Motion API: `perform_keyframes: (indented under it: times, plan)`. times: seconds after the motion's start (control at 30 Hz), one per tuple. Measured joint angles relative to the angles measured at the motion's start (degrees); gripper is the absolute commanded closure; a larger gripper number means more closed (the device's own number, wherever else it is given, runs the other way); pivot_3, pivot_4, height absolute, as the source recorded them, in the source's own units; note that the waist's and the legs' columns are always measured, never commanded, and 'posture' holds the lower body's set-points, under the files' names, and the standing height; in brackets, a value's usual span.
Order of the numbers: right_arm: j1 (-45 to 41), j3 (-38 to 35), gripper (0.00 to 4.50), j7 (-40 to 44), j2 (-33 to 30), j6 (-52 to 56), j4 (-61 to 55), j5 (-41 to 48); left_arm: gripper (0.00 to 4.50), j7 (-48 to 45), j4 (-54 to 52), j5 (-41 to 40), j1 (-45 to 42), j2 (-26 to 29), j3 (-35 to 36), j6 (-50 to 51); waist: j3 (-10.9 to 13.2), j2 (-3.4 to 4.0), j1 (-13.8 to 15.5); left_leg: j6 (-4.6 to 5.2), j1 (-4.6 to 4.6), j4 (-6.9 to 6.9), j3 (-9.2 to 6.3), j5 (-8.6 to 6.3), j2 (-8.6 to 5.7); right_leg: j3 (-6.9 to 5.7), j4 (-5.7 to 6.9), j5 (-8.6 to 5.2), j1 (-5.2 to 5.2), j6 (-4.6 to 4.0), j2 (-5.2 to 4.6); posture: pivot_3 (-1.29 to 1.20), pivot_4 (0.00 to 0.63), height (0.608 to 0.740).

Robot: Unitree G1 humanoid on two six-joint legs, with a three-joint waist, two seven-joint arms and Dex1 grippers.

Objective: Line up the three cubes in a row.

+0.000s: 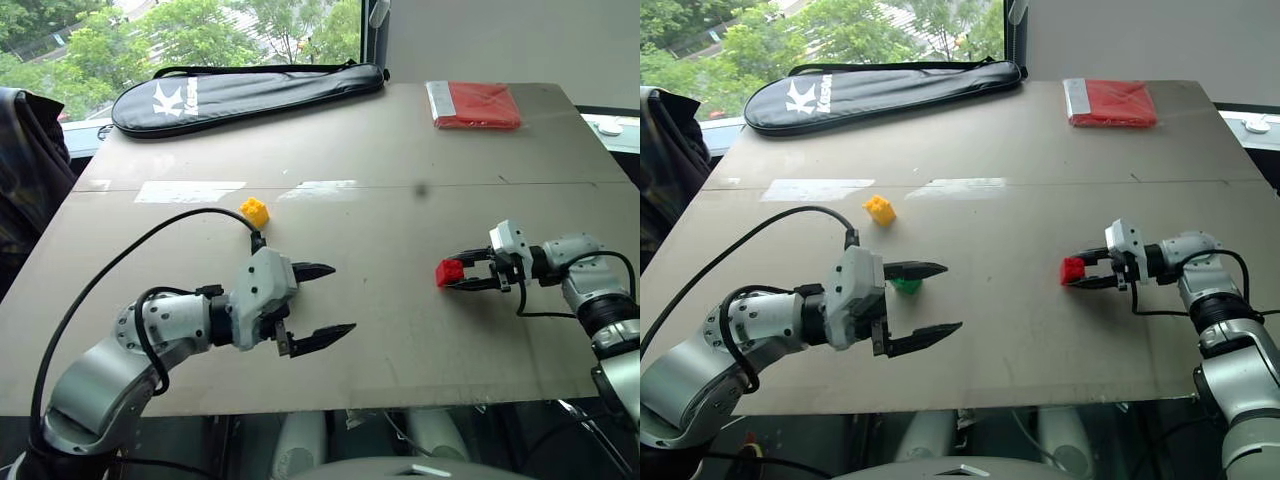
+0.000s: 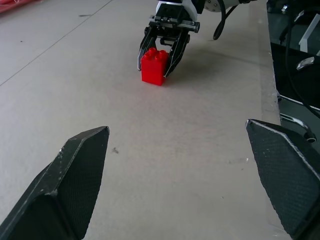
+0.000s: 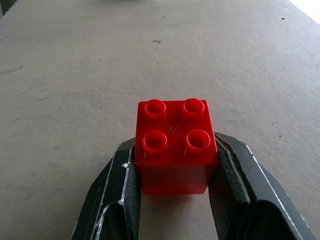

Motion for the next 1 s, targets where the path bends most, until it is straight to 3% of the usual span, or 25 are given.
perform_keyframes:
  times: [0.53, 0.7, 0.77, 1.0]
  plan:
    - [-3.40, 3.18, 3.20, 0.12, 0.20, -3.40, 6.66, 1.58, 0.00, -4.71, 1.09, -0.71, -0.21, 1.21, 0.97, -2.04, 0.00, 0.00, -0.05, 0.00, 0.02, 0.00, 0.01, 0.00, 0.00, 0.00, 0.02, 0.01, 0.00, 0.00, 0.01, 0.00, 0.150, 0.708]
    - [-4.19, 3.21, 0.78, 0.12, 0.20, -3.44, 8.15, 0.68, 0.00, -4.85, 1.23, -0.71, -0.50, 1.13, 0.78, -2.49, 0.00, 0.00, -0.03, 0.00, 0.01, 0.00, -0.01, 0.00, 0.00, -0.01, 0.02, 0.01, 0.00, -0.01, 0.01, 0.00, 0.150, 0.708]
    - [-4.20, 3.49, 0.03, 0.12, 0.19, -3.44, 8.32, 0.54, 0.00, -4.86, 1.67, -0.70, -0.58, 1.08, 0.68, -2.53, 0.00, 0.01, -0.04, 0.00, 0.01, 0.00, 0.00, 0.00, 0.00, 0.00, 0.01, 0.01, -0.01, -0.01, 0.01, 0.00, 0.150, 0.708]
    - [-4.71, 4.25, 0.03, 0.12, 0.19, -5.42, 9.65, -0.98, 0.00, -4.94, 2.08, -0.62, -1.30, 1.05, 0.13, -2.84, 0.01, 0.01, -0.06, 0.00, 0.01, 0.00, 0.00, 0.00, 0.00, 0.00, 0.02, 0.01, -0.01, -0.01, 0.01, 0.00, 0.150, 0.708]
